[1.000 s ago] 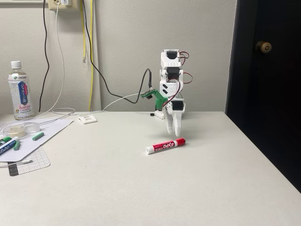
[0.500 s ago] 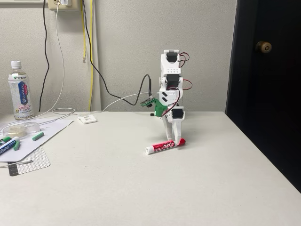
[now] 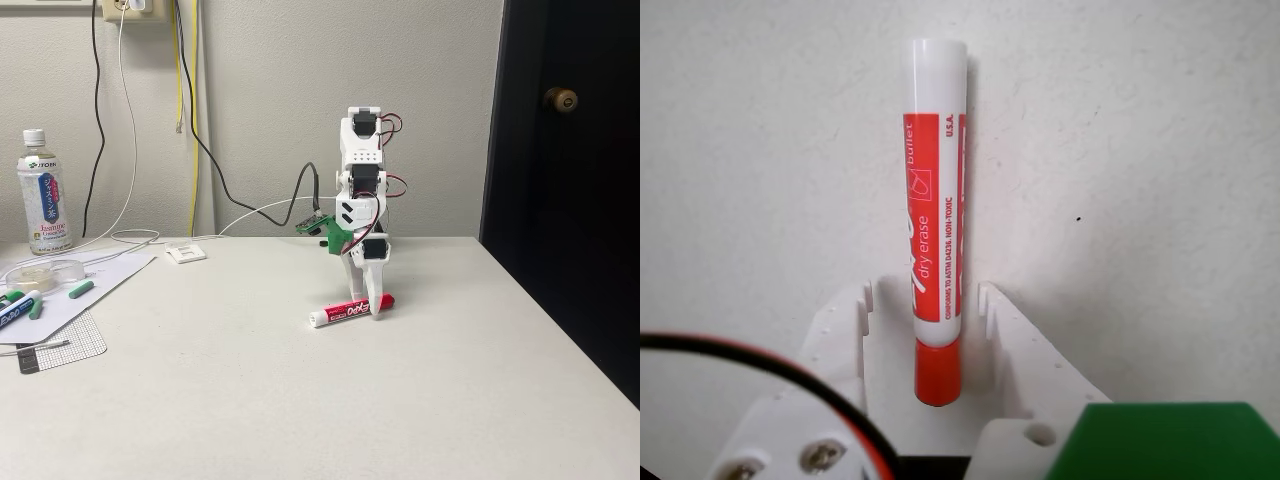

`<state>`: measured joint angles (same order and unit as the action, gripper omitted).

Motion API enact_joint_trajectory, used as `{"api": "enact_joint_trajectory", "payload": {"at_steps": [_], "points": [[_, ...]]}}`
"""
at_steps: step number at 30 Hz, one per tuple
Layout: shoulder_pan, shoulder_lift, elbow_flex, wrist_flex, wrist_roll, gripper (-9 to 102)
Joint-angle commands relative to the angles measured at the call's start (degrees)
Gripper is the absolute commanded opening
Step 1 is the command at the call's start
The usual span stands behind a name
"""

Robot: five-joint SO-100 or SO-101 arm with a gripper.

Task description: Pick up the red marker.

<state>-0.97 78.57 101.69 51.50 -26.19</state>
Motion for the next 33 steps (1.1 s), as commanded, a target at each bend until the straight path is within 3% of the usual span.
{"api": "enact_joint_trajectory", "payload": {"at_steps": [1,8,21,33], "points": [[0.2,-0.4,-2.4,-0.4,-0.4,25],[0.7,-1.1,-2.9,-0.1,-1.8,21],[1.0,-1.1,-2.9,0.9,-2.8,4],[1.1,-0.3,-4.6,4.5,-3.5,0]]}}
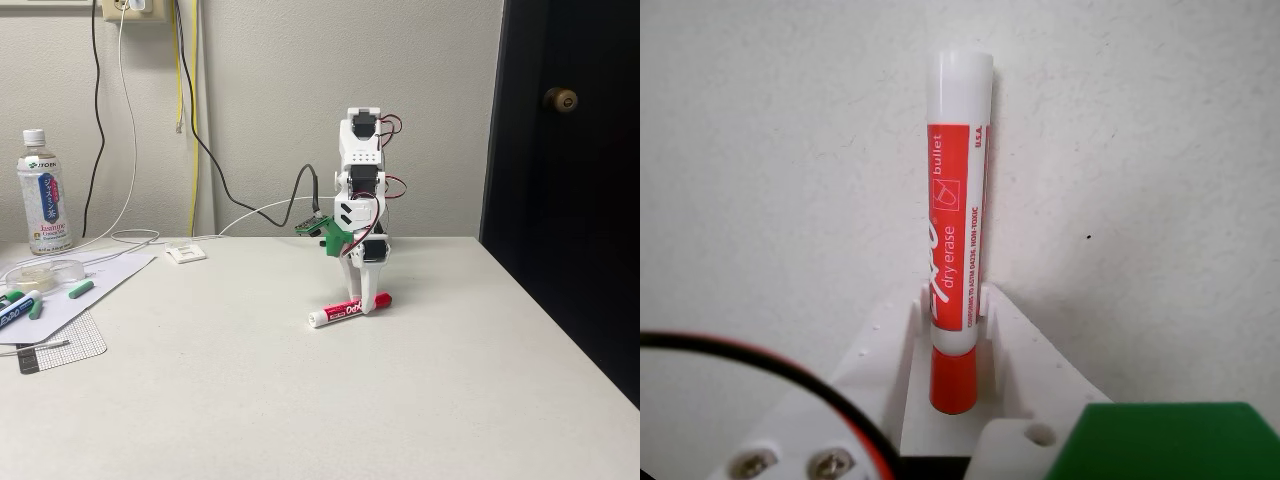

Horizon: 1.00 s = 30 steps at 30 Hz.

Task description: Pick up the red marker.

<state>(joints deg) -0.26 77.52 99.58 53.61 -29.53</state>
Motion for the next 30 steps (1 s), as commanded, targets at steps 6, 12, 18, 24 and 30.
{"api": "enact_joint_trajectory", "payload": {"at_steps": [6,12,18,24,30], "points": [[-0.7,1.0,-9.8,11.7,1.6,0],[-1.7,1.9,-19.2,22.1,4.2,0],[-3.0,1.9,-32.4,35.2,6.6,0],[-4.2,5.7,-41.0,42.6,9.6,0],[-5.2,13.3,-41.0,42.8,14.3,0]]}}
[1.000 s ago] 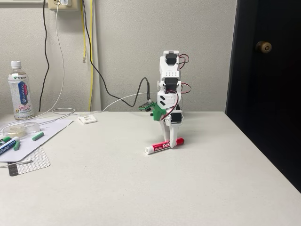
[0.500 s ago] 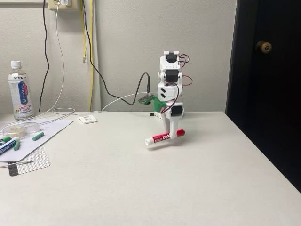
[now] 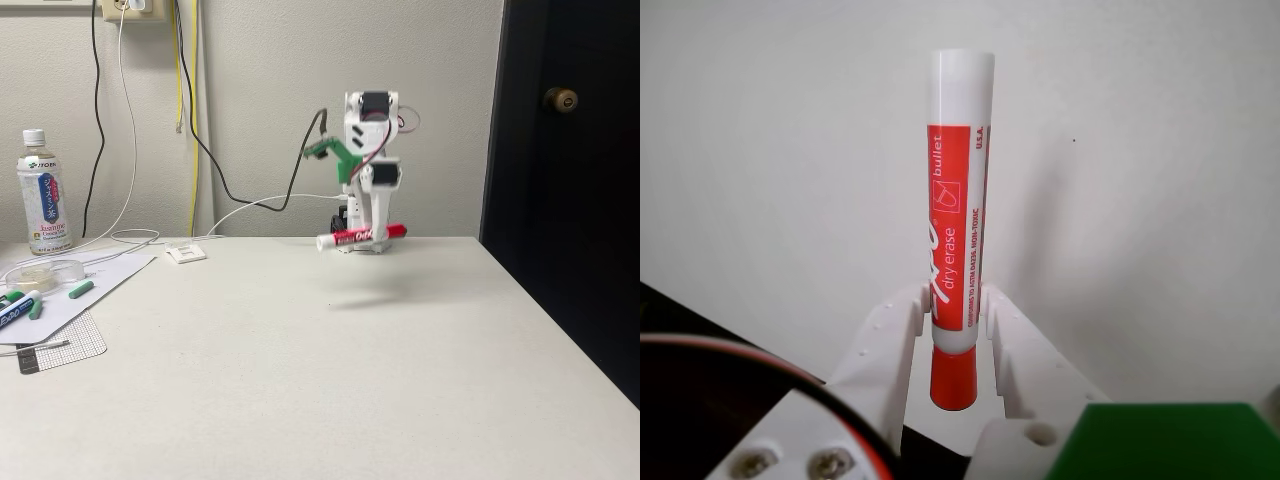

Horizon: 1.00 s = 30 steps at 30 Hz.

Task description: Pick up the red marker.

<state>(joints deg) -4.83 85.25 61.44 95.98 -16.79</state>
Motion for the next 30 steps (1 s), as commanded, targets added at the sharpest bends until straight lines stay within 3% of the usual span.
{"api": "enact_joint_trajectory", "payload": {"at_steps": [1,20,30], "points": [[-0.8,6.7,-2.9,0.7,2.2,0],[-3.8,24.6,-2.3,1.0,18.6,0],[-5.0,34.3,0.3,-1.2,22.5,0]]}}
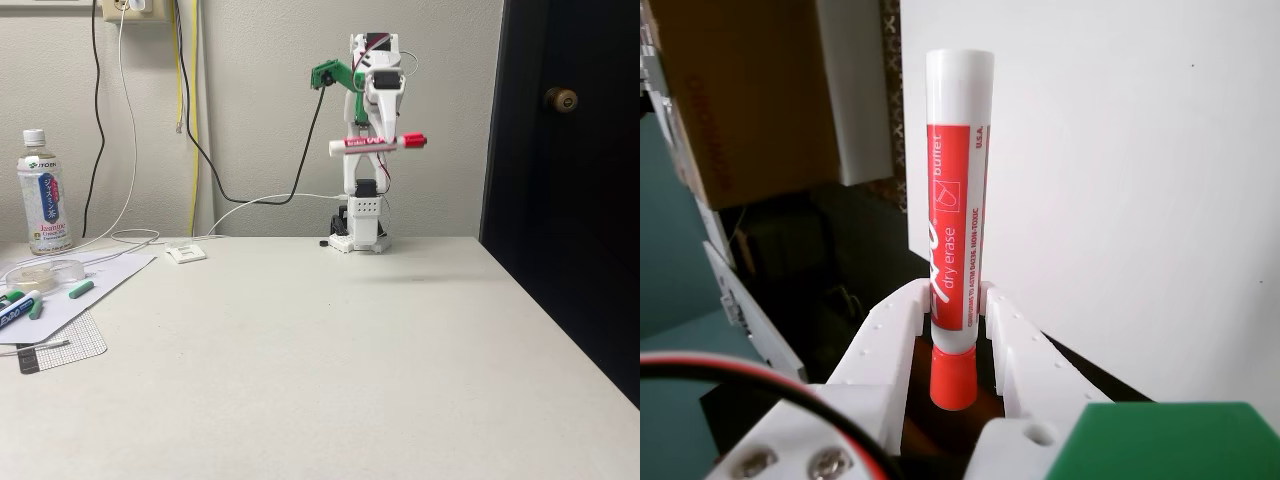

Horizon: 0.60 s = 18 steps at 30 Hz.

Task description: Pick up the red marker.

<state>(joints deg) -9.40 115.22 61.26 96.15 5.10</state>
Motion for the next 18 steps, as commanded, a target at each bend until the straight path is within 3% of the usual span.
{"api": "enact_joint_trajectory", "payload": {"at_steps": [1,18], "points": [[-0.5,6.2,2.4,-2.4,0.9,0],[3.5,47.5,53.3,-25.2,0.5,0]]}}
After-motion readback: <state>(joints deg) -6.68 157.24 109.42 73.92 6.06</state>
